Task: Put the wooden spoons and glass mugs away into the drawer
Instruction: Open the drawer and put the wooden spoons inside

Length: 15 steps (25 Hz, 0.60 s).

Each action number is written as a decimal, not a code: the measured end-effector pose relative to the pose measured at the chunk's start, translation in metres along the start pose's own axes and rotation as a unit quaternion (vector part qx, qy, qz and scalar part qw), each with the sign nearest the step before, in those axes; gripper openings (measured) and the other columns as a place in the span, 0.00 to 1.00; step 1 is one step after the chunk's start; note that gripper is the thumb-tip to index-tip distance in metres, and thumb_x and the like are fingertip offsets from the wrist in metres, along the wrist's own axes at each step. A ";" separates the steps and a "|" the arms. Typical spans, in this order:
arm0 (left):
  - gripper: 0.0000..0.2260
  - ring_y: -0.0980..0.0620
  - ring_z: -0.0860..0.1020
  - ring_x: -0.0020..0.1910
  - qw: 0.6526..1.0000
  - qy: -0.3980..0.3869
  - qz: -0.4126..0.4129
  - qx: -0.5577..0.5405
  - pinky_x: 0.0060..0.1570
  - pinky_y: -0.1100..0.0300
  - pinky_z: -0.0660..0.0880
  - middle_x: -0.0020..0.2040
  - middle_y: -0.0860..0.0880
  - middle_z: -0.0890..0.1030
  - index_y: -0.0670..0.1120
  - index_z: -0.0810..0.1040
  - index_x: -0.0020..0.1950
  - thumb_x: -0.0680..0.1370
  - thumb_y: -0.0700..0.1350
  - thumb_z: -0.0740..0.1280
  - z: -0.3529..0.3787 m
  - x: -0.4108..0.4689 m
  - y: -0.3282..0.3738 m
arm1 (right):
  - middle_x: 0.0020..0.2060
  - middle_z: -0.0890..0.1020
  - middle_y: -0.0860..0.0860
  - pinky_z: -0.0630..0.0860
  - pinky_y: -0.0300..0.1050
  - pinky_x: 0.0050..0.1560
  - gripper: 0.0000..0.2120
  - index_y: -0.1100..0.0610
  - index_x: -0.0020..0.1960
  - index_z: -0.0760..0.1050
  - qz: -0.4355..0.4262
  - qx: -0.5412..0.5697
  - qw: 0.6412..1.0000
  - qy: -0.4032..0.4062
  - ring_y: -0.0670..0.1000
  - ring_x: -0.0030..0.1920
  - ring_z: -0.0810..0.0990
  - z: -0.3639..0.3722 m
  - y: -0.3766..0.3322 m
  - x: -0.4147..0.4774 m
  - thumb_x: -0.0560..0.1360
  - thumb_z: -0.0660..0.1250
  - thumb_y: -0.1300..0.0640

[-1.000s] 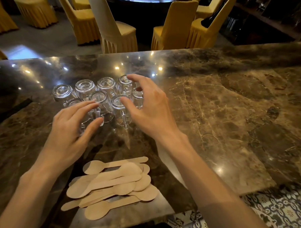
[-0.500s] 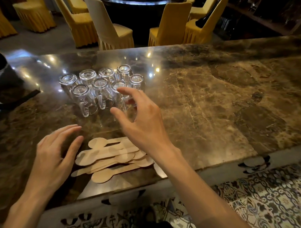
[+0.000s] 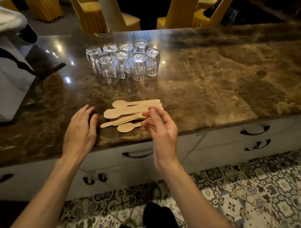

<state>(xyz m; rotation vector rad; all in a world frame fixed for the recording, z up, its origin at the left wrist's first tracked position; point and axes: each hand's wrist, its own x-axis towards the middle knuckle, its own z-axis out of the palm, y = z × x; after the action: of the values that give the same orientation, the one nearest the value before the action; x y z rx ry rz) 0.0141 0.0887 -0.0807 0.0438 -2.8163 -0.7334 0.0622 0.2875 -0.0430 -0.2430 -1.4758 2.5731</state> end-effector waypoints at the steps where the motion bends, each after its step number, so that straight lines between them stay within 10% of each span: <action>1: 0.20 0.48 0.64 0.72 1.000 0.003 -0.001 0.015 0.70 0.51 0.60 0.72 0.44 0.68 0.43 0.69 0.70 0.82 0.51 0.54 0.002 -0.001 -0.001 | 0.38 0.83 0.49 0.77 0.38 0.39 0.04 0.53 0.47 0.79 0.016 0.021 1.000 0.013 0.45 0.35 0.78 -0.004 0.008 -0.010 0.76 0.66 0.56; 7: 0.24 0.46 0.66 0.71 0.997 -0.002 0.019 0.080 0.71 0.49 0.60 0.71 0.43 0.70 0.43 0.69 0.69 0.81 0.56 0.52 0.010 0.001 -0.006 | 0.35 0.82 0.50 0.75 0.39 0.36 0.12 0.56 0.44 0.80 0.127 0.148 0.977 0.082 0.47 0.34 0.78 -0.028 0.051 -0.046 0.77 0.63 0.50; 15: 0.23 0.48 0.66 0.70 0.997 0.012 0.008 0.077 0.71 0.51 0.60 0.71 0.46 0.70 0.45 0.70 0.69 0.81 0.56 0.53 0.009 -0.001 -0.004 | 0.35 0.78 0.53 0.71 0.42 0.38 0.11 0.58 0.44 0.77 0.297 0.311 0.860 0.274 0.51 0.35 0.74 -0.046 0.111 -0.043 0.75 0.64 0.50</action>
<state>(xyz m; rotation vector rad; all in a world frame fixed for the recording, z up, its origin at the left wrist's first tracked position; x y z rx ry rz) 0.0132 0.0899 -0.0908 0.0559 -2.8412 -0.5076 0.1069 0.2614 -0.1591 -1.3628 -0.3528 2.8637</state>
